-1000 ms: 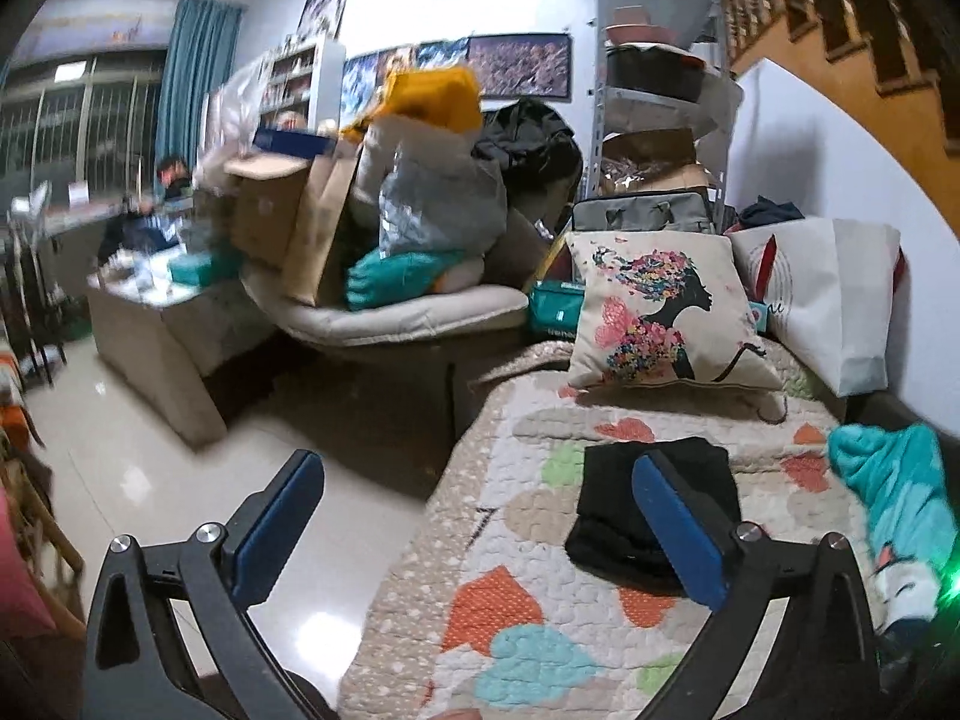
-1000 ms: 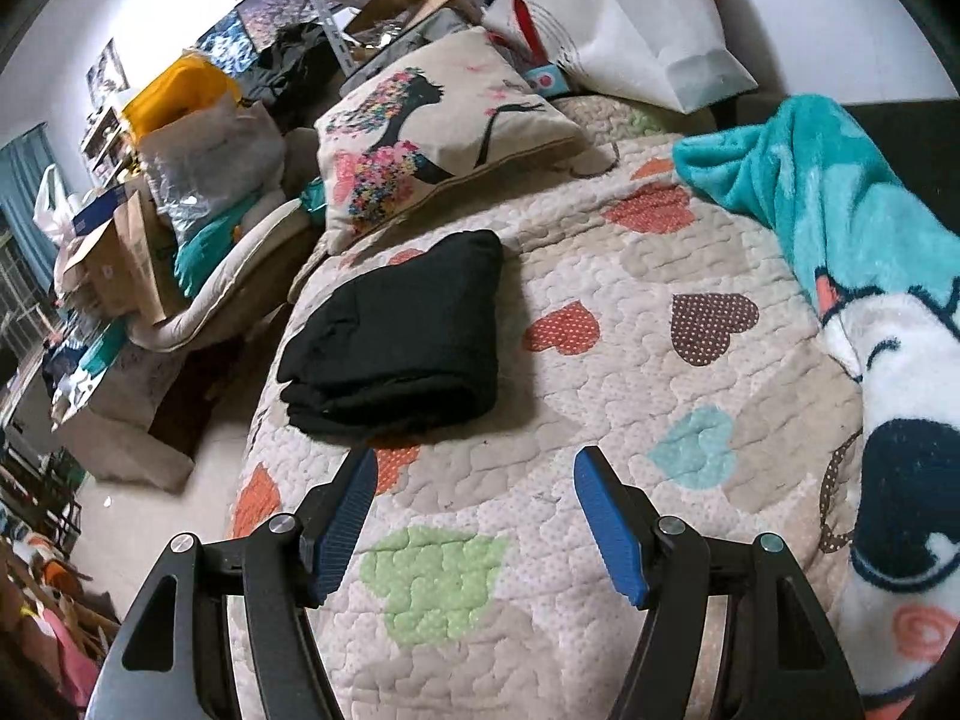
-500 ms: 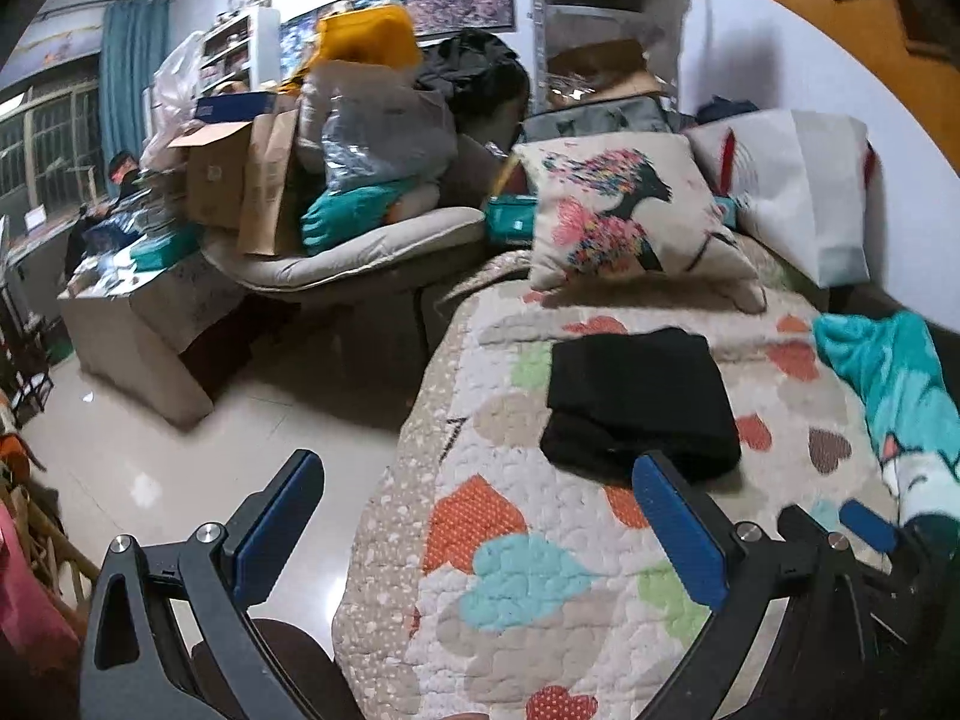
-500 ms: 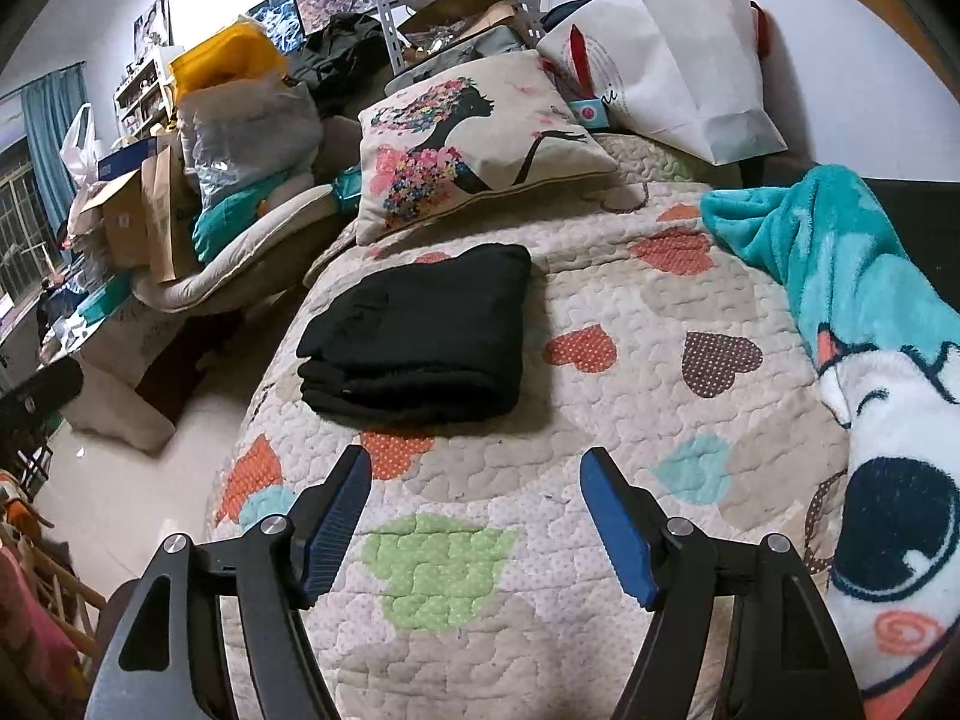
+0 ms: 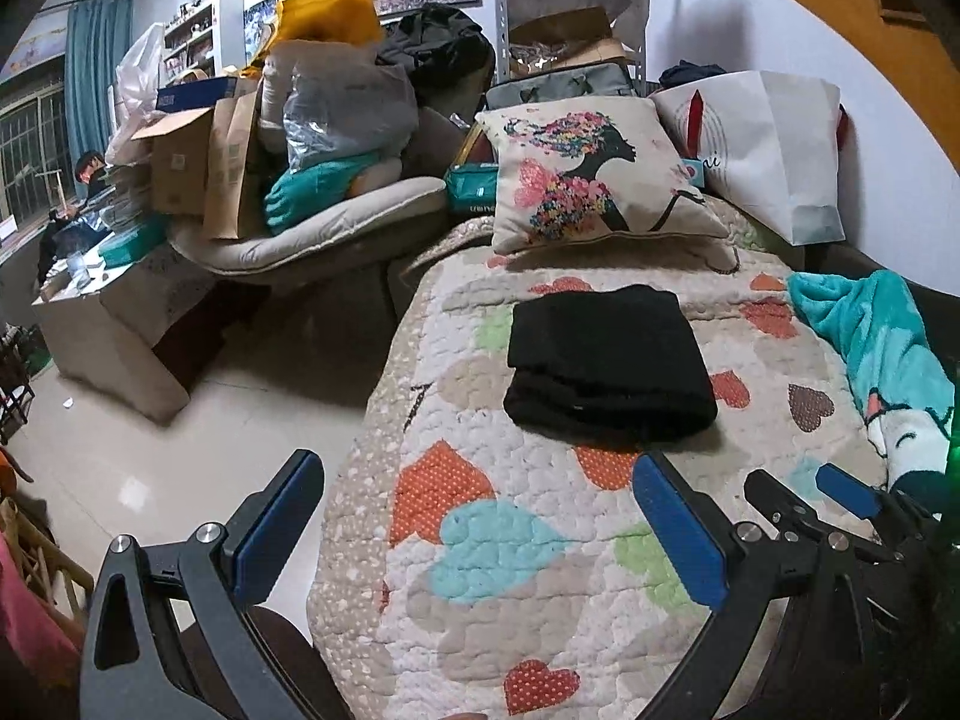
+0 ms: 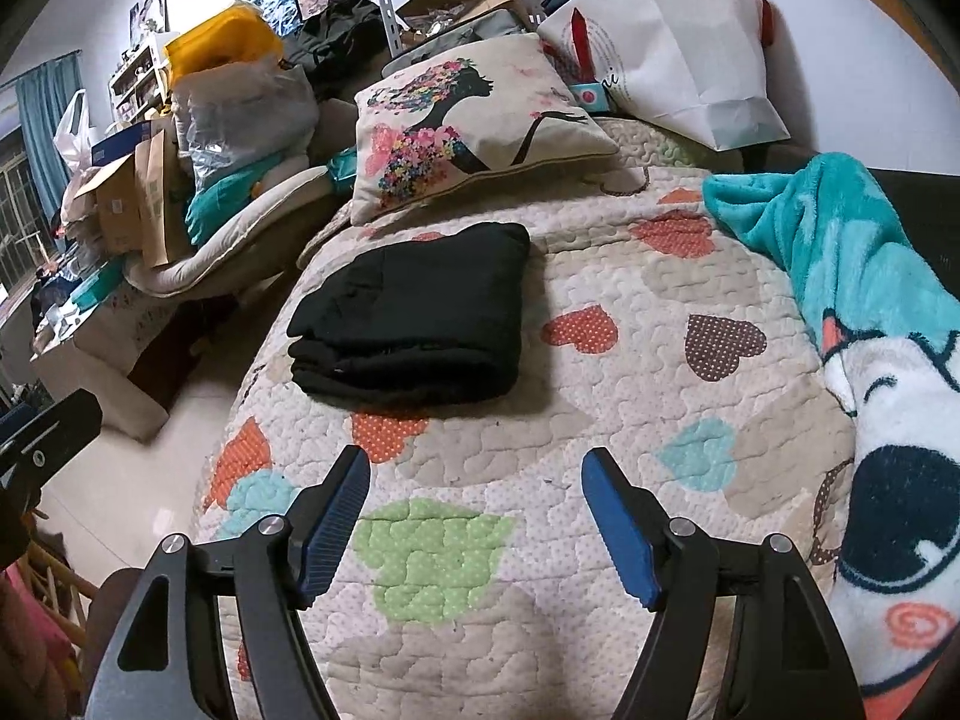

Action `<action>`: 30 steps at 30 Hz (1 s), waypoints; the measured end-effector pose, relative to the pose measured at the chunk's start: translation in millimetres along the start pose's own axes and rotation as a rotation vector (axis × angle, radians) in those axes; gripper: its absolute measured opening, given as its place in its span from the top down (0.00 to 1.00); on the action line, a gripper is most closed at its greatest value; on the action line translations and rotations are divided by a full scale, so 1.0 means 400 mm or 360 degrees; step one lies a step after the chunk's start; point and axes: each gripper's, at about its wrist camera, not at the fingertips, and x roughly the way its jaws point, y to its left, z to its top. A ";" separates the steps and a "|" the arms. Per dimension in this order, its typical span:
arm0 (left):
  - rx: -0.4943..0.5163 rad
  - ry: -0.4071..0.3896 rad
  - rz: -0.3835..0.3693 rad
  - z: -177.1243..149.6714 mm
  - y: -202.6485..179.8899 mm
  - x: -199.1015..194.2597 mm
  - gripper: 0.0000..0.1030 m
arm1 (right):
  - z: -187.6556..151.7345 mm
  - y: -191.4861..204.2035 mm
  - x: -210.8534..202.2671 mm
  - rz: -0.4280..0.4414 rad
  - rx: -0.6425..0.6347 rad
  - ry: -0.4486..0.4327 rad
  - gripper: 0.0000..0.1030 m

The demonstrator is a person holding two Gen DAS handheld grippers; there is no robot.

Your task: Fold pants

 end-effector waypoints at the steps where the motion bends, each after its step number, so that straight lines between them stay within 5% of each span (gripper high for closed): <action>1: -0.0005 0.0008 -0.0006 -0.001 0.001 0.002 0.00 | 0.000 0.000 0.000 -0.0001 -0.0002 -0.0001 0.24; 30: -0.0022 0.0049 -0.0087 -0.009 -0.005 0.002 0.00 | -0.004 0.005 -0.002 -0.0018 -0.0019 -0.0006 0.21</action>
